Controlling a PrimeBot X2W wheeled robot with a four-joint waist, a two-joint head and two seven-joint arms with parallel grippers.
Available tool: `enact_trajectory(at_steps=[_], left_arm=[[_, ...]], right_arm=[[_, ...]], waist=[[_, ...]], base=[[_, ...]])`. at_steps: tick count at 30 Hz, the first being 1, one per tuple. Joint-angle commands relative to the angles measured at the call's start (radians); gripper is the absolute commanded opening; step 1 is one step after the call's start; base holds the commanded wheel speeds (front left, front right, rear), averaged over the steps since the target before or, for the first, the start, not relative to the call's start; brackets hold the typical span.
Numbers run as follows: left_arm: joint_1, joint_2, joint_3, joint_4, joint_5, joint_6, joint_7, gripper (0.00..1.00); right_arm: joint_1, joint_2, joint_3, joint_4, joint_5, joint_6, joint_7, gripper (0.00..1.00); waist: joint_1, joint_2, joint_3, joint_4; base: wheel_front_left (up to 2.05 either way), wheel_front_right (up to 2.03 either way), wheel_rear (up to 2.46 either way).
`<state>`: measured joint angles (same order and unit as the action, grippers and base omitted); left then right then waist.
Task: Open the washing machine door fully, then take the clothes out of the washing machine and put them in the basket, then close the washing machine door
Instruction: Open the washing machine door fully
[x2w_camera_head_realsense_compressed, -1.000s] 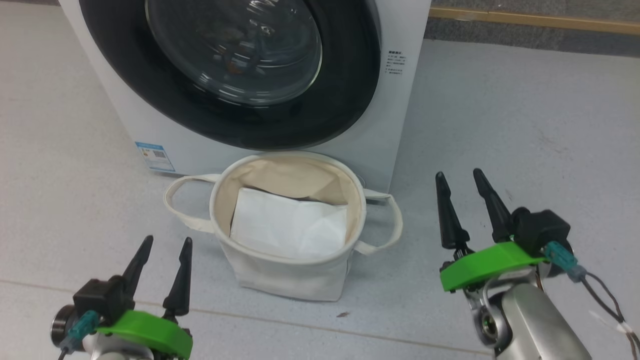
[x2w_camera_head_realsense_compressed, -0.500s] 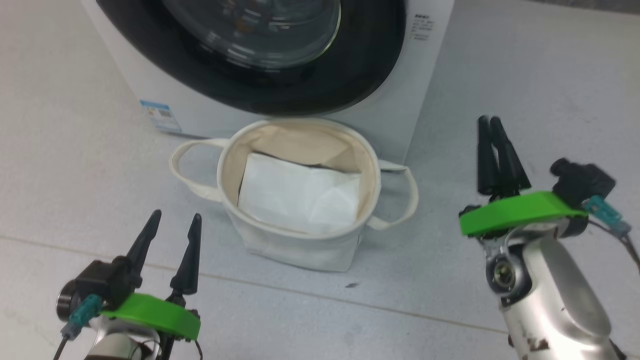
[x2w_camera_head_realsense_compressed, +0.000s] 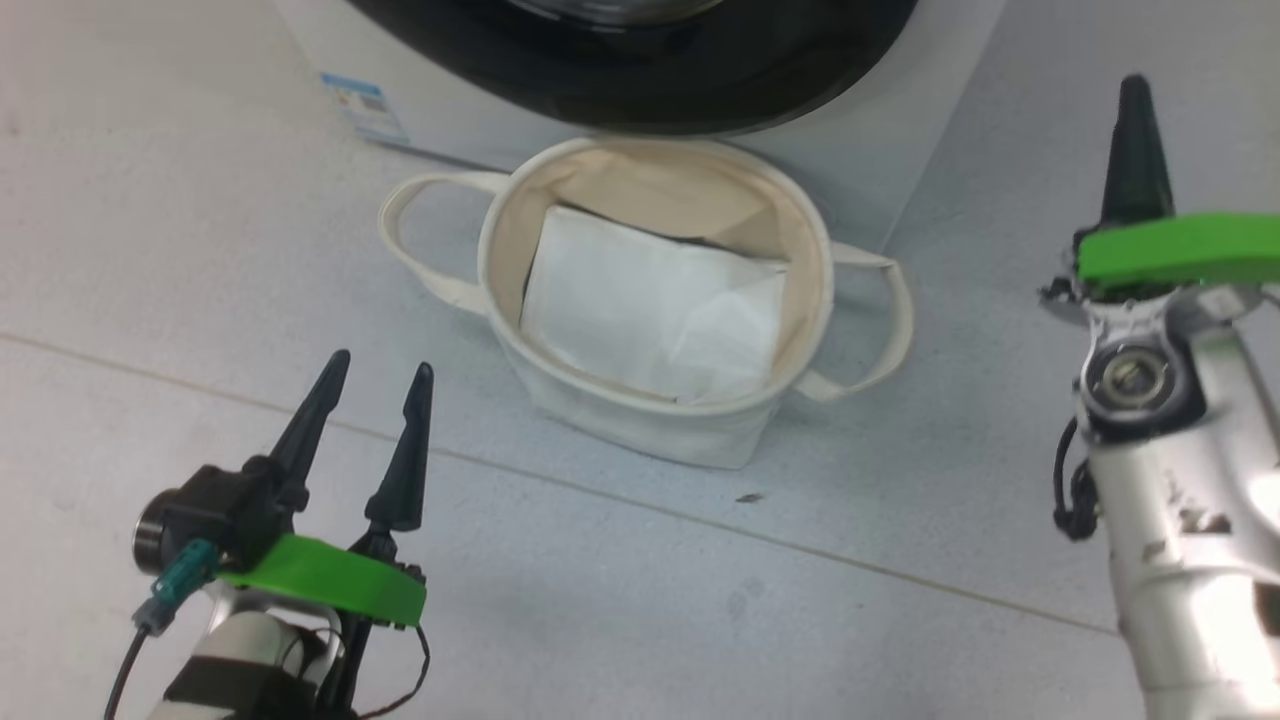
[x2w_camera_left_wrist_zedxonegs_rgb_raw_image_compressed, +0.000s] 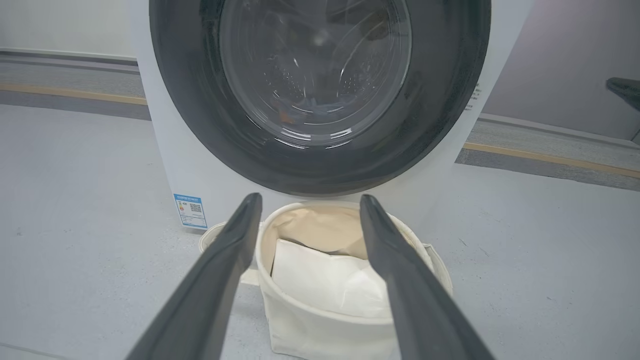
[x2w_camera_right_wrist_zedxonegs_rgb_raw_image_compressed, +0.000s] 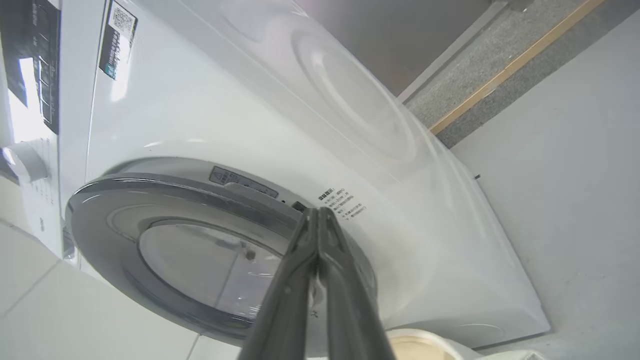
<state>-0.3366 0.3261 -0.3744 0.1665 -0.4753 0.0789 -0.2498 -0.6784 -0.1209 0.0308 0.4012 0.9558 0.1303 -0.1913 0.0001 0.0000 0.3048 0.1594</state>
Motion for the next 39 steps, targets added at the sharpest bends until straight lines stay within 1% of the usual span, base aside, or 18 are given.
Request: enact_trajectory(at_steps=[1,3,11,13,18,23,29,34,39], left_arm=[[-0.036,0.022,0.046,-0.031,0.01,0.003,-0.012,1.0],[-0.045,0.017,0.069,-0.042,0.015,0.004,-0.012,1.0],[-0.052,0.003,0.108,-0.09,0.043,-0.005,-0.012,1.0],[-0.053,0.0,0.11,-0.097,0.047,-0.007,-0.012,1.0],[-0.06,-0.015,0.112,-0.115,0.062,-0.02,-0.012,1.0],[-0.067,-0.033,0.12,-0.123,0.072,-0.031,-0.012,1.0],[-0.069,-0.061,0.125,-0.124,0.085,-0.049,-0.012,1.0],[-0.063,-0.078,0.136,-0.126,0.094,-0.061,-0.012,1.0],[-0.063,-0.096,0.143,-0.123,0.104,-0.074,-0.012,1.0]], right_arm=[[-0.052,0.001,0.013,-0.023,0.033,0.0,0.02,0.0],[-0.111,-0.03,0.011,0.008,0.076,0.0,0.044,0.0],[-0.264,-0.055,0.001,0.088,0.231,0.0,0.135,0.0],[-0.281,-0.059,0.003,0.101,0.248,0.0,0.156,0.0],[-0.37,-0.101,-0.009,0.151,0.301,0.0,0.207,0.0],[-0.45,-0.117,-0.031,0.203,0.361,0.0,0.244,0.0],[-0.52,-0.14,-0.008,0.273,0.368,0.0,0.291,0.0],[-0.586,-0.148,0.012,0.339,0.38,0.0,0.358,0.0],[-0.646,-0.155,0.039,0.382,0.366,0.0,0.385,0.0]], waist=[[-0.0001,0.0,0.025,0.019],[-0.0001,0.0,0.043,0.031],[-0.0001,0.0,0.088,0.058],[-0.0001,0.0,0.096,0.062],[-0.0001,0.0,0.132,0.087],[-0.0001,0.0,0.164,0.111],[-0.0001,0.0,0.185,0.146],[-0.0001,0.0,0.206,0.175],[-0.0001,0.0,0.218,0.195]], base=[[0.0,0.0,0.0],[0.0,0.0,0.0],[0.0,0.0,0.0],[0.0,0.0,0.0],[0.0,0.0,0.0],[0.0,0.0,0.0],[0.0,0.0,0.0],[0.0,0.0,0.0],[0.0,0.0,0.0]])
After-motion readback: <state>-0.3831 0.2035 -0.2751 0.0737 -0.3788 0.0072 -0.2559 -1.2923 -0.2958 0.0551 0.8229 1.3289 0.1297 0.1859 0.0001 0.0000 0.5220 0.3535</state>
